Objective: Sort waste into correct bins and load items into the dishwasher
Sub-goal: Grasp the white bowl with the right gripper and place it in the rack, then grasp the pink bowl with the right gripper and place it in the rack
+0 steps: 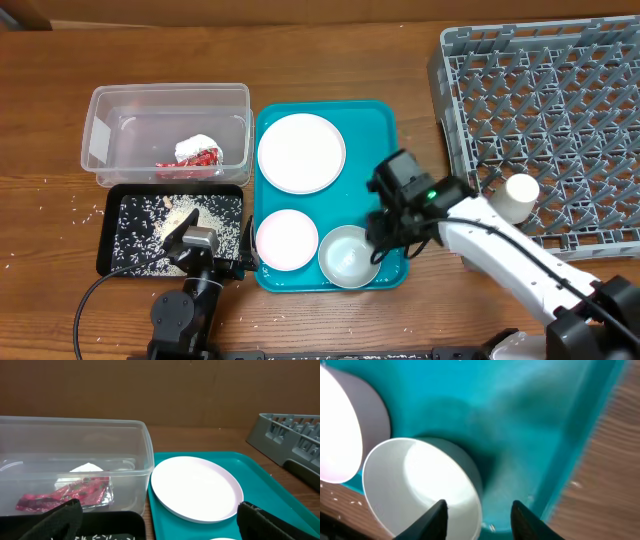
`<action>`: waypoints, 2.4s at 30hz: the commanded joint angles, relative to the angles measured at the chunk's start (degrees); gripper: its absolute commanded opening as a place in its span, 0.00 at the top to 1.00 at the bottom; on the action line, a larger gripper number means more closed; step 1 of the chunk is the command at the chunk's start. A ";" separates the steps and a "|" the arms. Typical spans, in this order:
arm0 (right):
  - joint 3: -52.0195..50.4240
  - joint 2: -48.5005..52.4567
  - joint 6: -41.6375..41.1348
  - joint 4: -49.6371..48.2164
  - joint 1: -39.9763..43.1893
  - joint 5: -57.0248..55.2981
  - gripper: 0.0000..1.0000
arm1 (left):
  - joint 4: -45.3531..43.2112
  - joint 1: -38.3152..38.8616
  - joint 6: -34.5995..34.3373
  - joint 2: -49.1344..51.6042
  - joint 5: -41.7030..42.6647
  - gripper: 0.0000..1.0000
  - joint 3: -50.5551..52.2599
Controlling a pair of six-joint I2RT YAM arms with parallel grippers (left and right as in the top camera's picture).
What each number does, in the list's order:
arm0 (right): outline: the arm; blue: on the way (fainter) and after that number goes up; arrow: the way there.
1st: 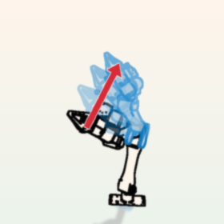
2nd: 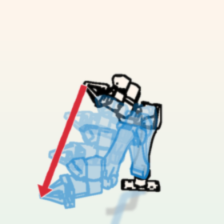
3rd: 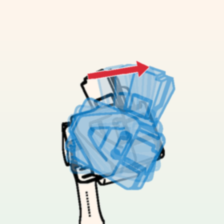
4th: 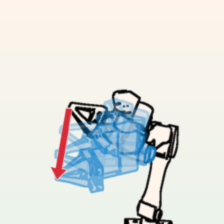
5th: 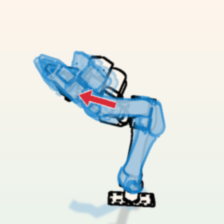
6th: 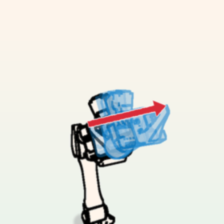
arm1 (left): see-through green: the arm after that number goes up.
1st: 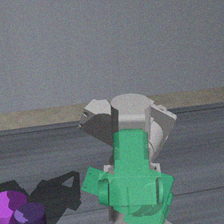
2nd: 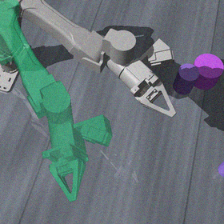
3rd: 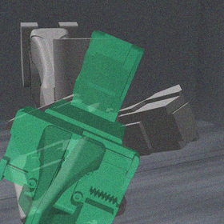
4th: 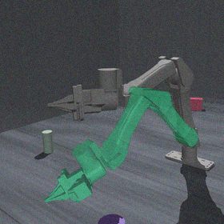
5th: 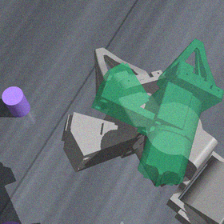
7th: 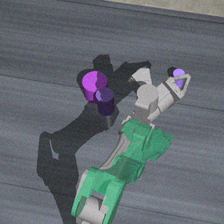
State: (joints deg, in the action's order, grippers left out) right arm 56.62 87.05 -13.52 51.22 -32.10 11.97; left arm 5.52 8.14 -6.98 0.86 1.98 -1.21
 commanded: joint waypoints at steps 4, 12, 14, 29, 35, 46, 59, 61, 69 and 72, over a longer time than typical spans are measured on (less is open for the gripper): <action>-6.16 0.46 -1.99 -4.33 -2.64 -0.81 0.75 | -0.07 -0.42 1.01 -0.61 0.42 0.00 0.35; -6.43 1.88 -1.51 -3.80 -2.51 -1.81 0.91 | -0.07 -0.42 1.01 -0.61 0.42 0.00 0.37; -6.43 2.47 -1.66 -3.82 -2.47 -3.78 0.96 | -0.07 -0.42 1.01 -0.61 0.42 0.00 0.37; 19.82 -8.02 -7.30 -0.24 6.25 -67.10 0.96 | -0.07 -0.42 1.01 -0.61 0.42 0.00 0.37; 20.11 -5.53 5.03 -10.03 10.16 -78.55 0.96 | -0.07 -0.42 1.01 -0.61 0.42 0.00 0.37; 19.89 8.44 5.01 -5.68 20.00 -81.33 0.96 | -0.07 -0.42 1.01 -0.61 0.42 0.00 0.37; 19.87 14.99 1.25 5.49 17.73 -76.06 0.96 | -0.07 -0.42 1.01 -0.61 0.42 0.00 0.37; 19.87 14.99 1.27 6.49 16.52 -75.87 0.95 | -0.07 -0.42 1.01 -0.61 0.42 0.00 0.37; 23.21 14.27 -6.97 18.99 12.04 -67.23 0.58 | -0.07 -0.42 1.01 -0.61 0.42 0.00 0.35; 30.14 14.05 -12.28 29.81 9.07 -57.55 0.59 | -0.07 -0.42 1.01 -0.61 0.42 0.00 0.37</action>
State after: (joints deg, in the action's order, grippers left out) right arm 80.25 101.97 -19.25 77.67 -20.32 -54.68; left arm 5.56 8.14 -6.98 0.86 1.98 -1.19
